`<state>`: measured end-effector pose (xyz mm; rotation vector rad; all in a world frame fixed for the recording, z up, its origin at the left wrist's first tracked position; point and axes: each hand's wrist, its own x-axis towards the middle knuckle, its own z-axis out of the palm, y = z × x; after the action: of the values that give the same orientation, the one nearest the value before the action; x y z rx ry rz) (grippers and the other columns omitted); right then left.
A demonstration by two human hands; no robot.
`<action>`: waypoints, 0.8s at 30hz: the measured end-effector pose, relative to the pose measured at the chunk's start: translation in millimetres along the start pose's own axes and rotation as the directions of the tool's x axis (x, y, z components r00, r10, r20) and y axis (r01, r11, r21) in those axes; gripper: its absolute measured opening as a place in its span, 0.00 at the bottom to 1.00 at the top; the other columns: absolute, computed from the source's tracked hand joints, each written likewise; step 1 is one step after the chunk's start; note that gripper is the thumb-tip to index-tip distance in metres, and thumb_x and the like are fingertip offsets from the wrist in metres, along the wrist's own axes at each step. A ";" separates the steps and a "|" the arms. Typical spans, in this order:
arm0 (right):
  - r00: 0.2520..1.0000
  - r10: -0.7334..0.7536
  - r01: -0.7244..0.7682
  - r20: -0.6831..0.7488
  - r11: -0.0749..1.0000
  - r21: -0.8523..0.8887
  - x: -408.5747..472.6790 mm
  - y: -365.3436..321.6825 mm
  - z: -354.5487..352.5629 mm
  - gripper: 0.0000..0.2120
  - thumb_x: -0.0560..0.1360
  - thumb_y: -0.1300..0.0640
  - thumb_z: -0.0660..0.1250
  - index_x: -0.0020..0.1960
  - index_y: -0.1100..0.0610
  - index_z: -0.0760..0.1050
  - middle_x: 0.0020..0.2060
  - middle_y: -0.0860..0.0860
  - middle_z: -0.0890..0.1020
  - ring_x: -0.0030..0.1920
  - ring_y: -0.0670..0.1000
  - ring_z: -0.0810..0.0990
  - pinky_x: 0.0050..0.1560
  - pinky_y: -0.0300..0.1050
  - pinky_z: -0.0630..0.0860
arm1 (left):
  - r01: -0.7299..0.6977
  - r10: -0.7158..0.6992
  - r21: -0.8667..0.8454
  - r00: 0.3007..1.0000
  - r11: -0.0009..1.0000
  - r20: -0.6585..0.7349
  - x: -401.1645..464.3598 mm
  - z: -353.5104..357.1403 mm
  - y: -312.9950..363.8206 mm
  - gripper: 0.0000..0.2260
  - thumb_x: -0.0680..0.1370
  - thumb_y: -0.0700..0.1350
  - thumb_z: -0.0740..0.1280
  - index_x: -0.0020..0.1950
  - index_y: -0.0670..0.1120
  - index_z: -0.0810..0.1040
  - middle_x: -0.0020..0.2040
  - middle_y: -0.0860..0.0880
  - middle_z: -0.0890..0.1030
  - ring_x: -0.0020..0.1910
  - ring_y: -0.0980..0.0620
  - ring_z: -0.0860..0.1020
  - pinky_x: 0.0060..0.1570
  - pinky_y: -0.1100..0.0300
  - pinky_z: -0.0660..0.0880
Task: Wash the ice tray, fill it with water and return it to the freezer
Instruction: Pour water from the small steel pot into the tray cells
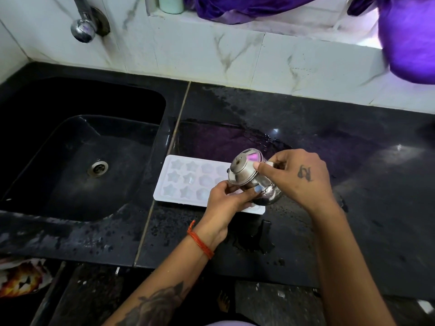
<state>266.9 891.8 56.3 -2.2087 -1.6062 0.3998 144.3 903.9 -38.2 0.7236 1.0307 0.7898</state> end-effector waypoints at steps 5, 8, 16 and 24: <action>1.000 -0.014 0.015 0.009 0.994 -0.104 -0.7 -2.8 -2.8 0.20 0.73 0.41 0.66 0.30 0.54 0.74 0.23 0.48 0.75 0.28 0.46 0.73 0.27 0.39 0.61 | 0.051 -0.049 -0.041 0.997 0.998 0.052 1.7 2.7 -5.1 0.18 0.70 0.38 0.74 0.58 0.37 0.75 0.49 0.44 0.82 0.52 0.48 0.82 0.57 0.52 0.77; 0.999 -0.034 0.035 0.011 0.990 -0.138 -1.1 -3.1 -2.2 0.18 0.73 0.40 0.65 0.35 0.53 0.78 0.27 0.48 0.78 0.31 0.50 0.77 0.29 0.39 0.64 | 0.063 -0.059 -0.061 0.996 0.996 0.071 0.4 4.2 -5.2 0.16 0.71 0.37 0.72 0.57 0.37 0.75 0.46 0.47 0.82 0.49 0.50 0.82 0.57 0.53 0.77; 0.997 -0.075 0.073 0.001 0.981 -0.181 -0.9 -3.7 -3.0 0.19 0.73 0.39 0.64 0.41 0.54 0.80 0.31 0.51 0.80 0.34 0.52 0.78 0.28 0.38 0.63 | 0.063 -0.056 -0.080 0.994 0.995 0.091 -1.6 6.1 -3.6 0.16 0.72 0.36 0.71 0.58 0.36 0.75 0.47 0.46 0.82 0.47 0.52 0.82 0.57 0.54 0.78; 1.000 0.008 -0.009 0.023 0.998 0.059 -0.4 14.3 -6.6 0.16 0.71 0.41 0.68 0.36 0.53 0.80 0.29 0.49 0.81 0.34 0.48 0.79 0.32 0.39 0.68 | -0.061 0.064 0.042 0.996 0.997 -0.056 -0.8 11.1 -5.8 0.26 0.61 0.45 0.80 0.55 0.40 0.77 0.52 0.44 0.82 0.52 0.45 0.82 0.54 0.50 0.79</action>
<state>281.7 886.6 55.6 -2.1755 -1.5768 0.4698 155.6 898.6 -38.9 0.7746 1.0828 0.8500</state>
